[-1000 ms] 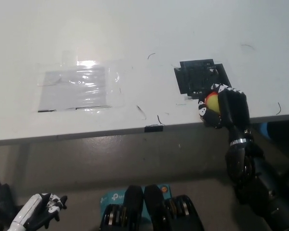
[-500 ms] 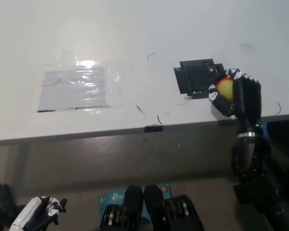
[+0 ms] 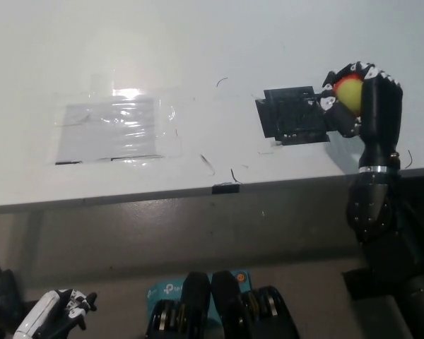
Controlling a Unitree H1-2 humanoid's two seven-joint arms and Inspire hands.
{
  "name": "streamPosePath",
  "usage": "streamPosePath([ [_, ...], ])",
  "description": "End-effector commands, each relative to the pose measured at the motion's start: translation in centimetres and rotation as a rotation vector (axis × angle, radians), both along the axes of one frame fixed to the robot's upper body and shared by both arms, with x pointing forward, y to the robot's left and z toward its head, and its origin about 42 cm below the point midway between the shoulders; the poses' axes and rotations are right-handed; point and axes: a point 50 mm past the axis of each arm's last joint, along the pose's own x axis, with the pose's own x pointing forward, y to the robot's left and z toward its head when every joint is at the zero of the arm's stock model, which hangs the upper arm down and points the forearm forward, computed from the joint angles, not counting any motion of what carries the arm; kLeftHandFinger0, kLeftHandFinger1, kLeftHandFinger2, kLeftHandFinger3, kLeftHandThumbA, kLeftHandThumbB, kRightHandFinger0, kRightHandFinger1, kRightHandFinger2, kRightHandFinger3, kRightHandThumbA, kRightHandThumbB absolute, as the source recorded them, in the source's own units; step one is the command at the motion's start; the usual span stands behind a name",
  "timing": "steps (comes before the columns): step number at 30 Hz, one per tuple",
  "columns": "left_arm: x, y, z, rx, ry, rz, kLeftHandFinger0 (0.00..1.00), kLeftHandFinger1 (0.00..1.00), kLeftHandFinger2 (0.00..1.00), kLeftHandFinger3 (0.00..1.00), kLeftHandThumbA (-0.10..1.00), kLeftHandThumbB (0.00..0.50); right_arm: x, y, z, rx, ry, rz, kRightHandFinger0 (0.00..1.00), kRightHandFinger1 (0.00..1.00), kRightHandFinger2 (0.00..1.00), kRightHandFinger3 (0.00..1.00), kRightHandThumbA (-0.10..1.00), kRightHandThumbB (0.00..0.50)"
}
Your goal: The robot uses right hand to squeeze a small tennis ball placed on the black area of the table
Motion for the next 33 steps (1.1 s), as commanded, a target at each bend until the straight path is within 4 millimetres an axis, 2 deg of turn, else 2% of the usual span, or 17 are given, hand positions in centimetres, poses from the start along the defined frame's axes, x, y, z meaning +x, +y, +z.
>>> streamPosePath([
  [1, 0.6, 1.2, 1.3, 0.032, -0.036, -0.005, 0.12, 0.1, 0.3, 0.4, 0.68, 0.488, 0.5, 1.0, 3.0, 0.161, -0.09, 0.047, 0.0, 0.0, 0.27, 0.15, -0.1, 0.348],
  [2, 0.5, 1.1, 1.3, 0.037, -0.029, 0.005, 0.14, 0.1, 0.29, 0.39, 0.69, 0.5, 0.2, 1.5, 2.6, 0.234, -0.059, 0.052, 0.0, 0.0, 0.26, 0.14, -0.1, 0.31],
  [3, 0.5, 1.1, 1.3, 0.036, -0.031, 0.004, 0.14, 0.1, 0.28, 0.38, 0.69, 0.5, 0.1, 1.6, 2.5, 0.244, -0.057, 0.056, 0.0, 0.0, 0.26, 0.13, -0.1, 0.305],
  [5, 0.5, 1.1, 1.3, 0.042, -0.034, 0.002, 0.17, 0.11, 0.29, 0.38, 0.69, 0.488, -0.4, 2.1, 1.7, 0.263, -0.019, 0.049, 0.0, 0.0, 0.27, 0.14, -0.1, 0.259],
  [7, 0.5, 1.2, 1.2, 0.04, -0.034, 0.002, 0.18, 0.11, 0.3, 0.38, 0.68, 0.482, -0.4, 2.3, 1.5, 0.272, -0.013, 0.051, 0.0, 0.0, 0.28, 0.15, -0.1, 0.234],
  [8, 0.4, 1.3, 1.2, 0.038, -0.033, 0.004, 0.17, 0.11, 0.29, 0.38, 0.68, 0.491, -0.5, 2.5, 1.4, 0.283, -0.009, 0.054, 0.0, 0.0, 0.29, 0.16, -0.1, 0.217],
  [13, 0.1, 1.5, 1.1, 0.032, -0.032, 0.01, 0.14, 0.11, 0.31, 0.38, 0.68, 0.491, -1.1, 3.2, 1.0, 0.305, -0.002, 0.055, 0.0, 0.0, 0.31, 0.2, -0.1, 0.213],
  [15, 0.0, 1.5, 1.0, 0.03, -0.04, 0.004, 0.12, 0.09, 0.29, 0.39, 0.67, 0.485, -1.3, 3.4, 0.6, 0.31, -0.01, 0.059, 0.0, 0.0, 0.3, 0.19, -0.1, 0.213],
  [16, 0.1, 1.5, 1.1, 0.033, -0.025, 0.015, 0.13, 0.09, 0.28, 0.38, 0.69, 0.5, -1.6, 3.6, 0.4, 0.312, -0.005, 0.062, 0.0, 0.0, 0.29, 0.19, -0.1, 0.2],
  [17, 0.1, 1.5, 1.0, 0.029, -0.031, 0.013, 0.12, 0.08, 0.27, 0.38, 0.68, 0.49, -1.6, 3.7, 0.3, 0.318, -0.003, 0.062, 0.0, 0.0, 0.29, 0.19, -0.1, 0.201],
  [20, 0.1, 1.4, 1.1, 0.027, -0.03, 0.009, 0.07, 0.06, 0.25, 0.37, 0.67, 0.5, -1.8, 3.9, 0.0, 0.335, 0.002, 0.043, 0.0, 0.0, 0.28, 0.19, -0.1, 0.212],
  [23, 0.1, 1.4, 1.1, 0.031, -0.025, 0.015, 0.17, 0.1, 0.3, 0.39, 0.66, 0.485, -1.9, 4.0, -0.2, 0.332, 0.003, 0.043, 0.0, 0.0, 0.3, 0.21, -0.1, 0.202],
  [24, 0.0, 1.3, 1.2, 0.032, -0.024, 0.013, 0.17, 0.1, 0.3, 0.39, 0.68, 0.498, -1.9, 3.9, -0.2, 0.331, 0.005, 0.037, 0.0, 0.0, 0.3, 0.21, -0.1, 0.208],
  [30, 0.0, 1.4, 1.1, 0.03, -0.035, 0.005, 0.12, 0.07, 0.25, 0.39, 0.67, 0.5, -2.0, 3.7, -0.7, 0.321, 0.006, 0.038, 0.0, 0.0, 0.31, 0.22, -0.1, 0.202],
  [33, 0.1, 1.2, 1.0, 0.035, -0.031, 0.01, 0.13, 0.09, 0.28, 0.39, 0.68, 0.5, -1.8, 3.6, -0.5, 0.301, 0.007, 0.035, 0.0, 0.0, 0.33, 0.25, -0.1, 0.207],
])
